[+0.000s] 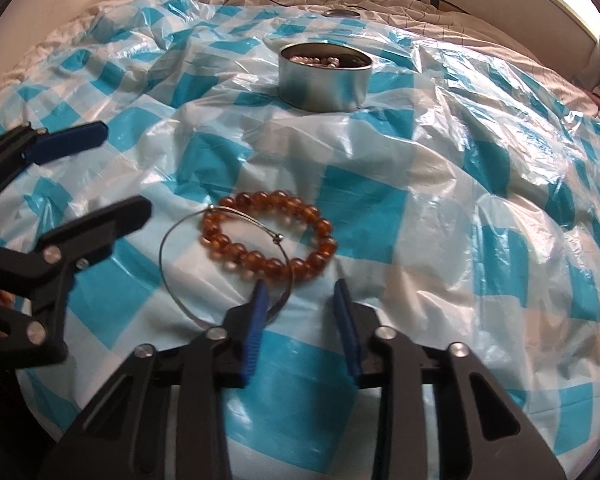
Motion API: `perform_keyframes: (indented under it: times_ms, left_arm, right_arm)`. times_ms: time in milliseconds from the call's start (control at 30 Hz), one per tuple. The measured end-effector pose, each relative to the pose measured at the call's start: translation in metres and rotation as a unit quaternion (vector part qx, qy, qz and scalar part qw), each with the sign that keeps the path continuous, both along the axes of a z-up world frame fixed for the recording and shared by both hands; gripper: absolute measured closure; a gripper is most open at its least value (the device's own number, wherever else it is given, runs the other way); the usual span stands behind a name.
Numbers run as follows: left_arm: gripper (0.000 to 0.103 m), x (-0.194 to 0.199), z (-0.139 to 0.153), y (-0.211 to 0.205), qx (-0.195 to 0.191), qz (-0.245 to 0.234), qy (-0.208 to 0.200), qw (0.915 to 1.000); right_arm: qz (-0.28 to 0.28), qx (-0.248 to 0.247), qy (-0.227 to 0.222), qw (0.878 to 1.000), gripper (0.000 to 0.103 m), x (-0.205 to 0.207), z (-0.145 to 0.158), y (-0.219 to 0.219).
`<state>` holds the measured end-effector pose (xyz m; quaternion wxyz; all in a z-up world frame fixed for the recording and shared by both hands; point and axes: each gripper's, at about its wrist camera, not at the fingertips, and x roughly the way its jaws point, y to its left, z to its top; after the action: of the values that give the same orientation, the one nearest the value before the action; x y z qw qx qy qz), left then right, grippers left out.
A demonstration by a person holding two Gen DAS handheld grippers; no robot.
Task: Organize jewelry
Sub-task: 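Grasp the metal bangle with the right gripper while the left gripper grasps the amber bead bracelet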
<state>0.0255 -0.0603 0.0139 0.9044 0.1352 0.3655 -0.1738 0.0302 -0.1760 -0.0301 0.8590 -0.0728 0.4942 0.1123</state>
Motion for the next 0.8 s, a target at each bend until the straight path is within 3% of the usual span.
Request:
perform_keyframes:
  times_ms: [133,267,367,567,733,767,800]
  left_arm:
    - [0.029,0.001,0.000,-0.001,-0.004,-0.001,0.001,1.0000]
    - [0.029,0.016,-0.003,-0.004,-0.048,-0.008,0.037,0.9981]
    - [0.029,0.035,-0.013,-0.012,-0.052,0.000,0.053,0.9972]
    - [0.029,0.051,-0.037,-0.027,-0.022,-0.003,0.084,0.9962]
    - [0.029,0.039,-0.032,-0.040,0.015,-0.026,0.047,0.9984]
    - [0.030,0.038,-0.035,-0.044,0.023,-0.037,0.052,0.9977]
    - [0.044,0.038,-0.037,-0.048,0.029,-0.043,0.062,0.9967]
  right_arm:
    - [-0.026,-0.024,-0.001,0.999,0.086,0.000,0.001,-0.018]
    - [-0.040,-0.005,0.004,0.999,0.089,0.001,0.000,-0.033]
    - [-0.047,0.021,0.007,0.999,0.090,0.001,0.000,-0.041]
    - [-0.070,0.092,0.014,0.993,0.097,0.004,0.003,-0.062]
    - [-0.061,0.098,0.013,0.993,0.098,0.008,-0.001,-0.061]
    - [-0.061,0.098,0.012,0.993,0.098,0.008,-0.001,-0.060]
    - [-0.059,0.097,0.013,0.993,0.098,0.008,-0.003,-0.060]
